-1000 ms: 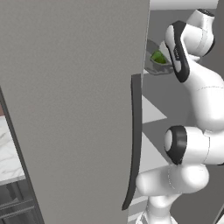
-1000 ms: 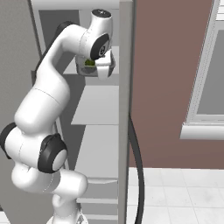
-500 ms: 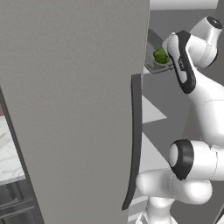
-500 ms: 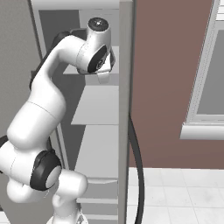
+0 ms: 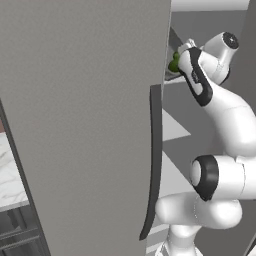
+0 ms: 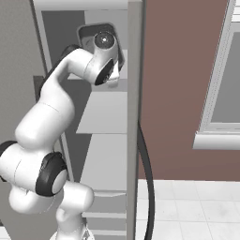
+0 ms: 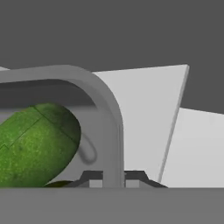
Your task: Take the avocado and lime out of the freezer and place them in the tupperware container on the counter. Then put the tupperware containing the vegetables back in the freezer.
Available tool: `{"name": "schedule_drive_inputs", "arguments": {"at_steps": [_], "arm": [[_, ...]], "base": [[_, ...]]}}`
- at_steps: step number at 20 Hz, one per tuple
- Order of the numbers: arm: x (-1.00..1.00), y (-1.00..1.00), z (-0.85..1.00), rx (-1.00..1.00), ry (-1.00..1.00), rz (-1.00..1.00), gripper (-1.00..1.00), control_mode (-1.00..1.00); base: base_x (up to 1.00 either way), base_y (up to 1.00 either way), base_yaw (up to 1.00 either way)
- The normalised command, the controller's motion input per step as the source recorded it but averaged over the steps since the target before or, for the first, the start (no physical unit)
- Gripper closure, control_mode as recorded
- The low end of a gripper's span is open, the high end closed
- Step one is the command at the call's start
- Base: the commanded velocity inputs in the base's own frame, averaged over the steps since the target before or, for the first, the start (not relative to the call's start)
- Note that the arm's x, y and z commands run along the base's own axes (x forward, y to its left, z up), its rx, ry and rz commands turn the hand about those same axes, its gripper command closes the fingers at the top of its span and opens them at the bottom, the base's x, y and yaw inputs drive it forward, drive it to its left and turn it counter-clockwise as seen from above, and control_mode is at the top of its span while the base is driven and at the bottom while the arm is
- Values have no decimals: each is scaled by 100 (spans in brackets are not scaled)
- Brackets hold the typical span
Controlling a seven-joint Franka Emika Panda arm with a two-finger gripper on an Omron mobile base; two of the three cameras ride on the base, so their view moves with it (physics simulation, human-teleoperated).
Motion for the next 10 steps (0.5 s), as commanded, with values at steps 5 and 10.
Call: {"name": "schedule_drive_inputs", "arguments": {"at_steps": [5,10], "arm": [[62,8,23,0,-4,0,100,-100],[44,7,3,1,0,0,-100,-100]], "base": [[0,0,0],[0,0,0]]}}
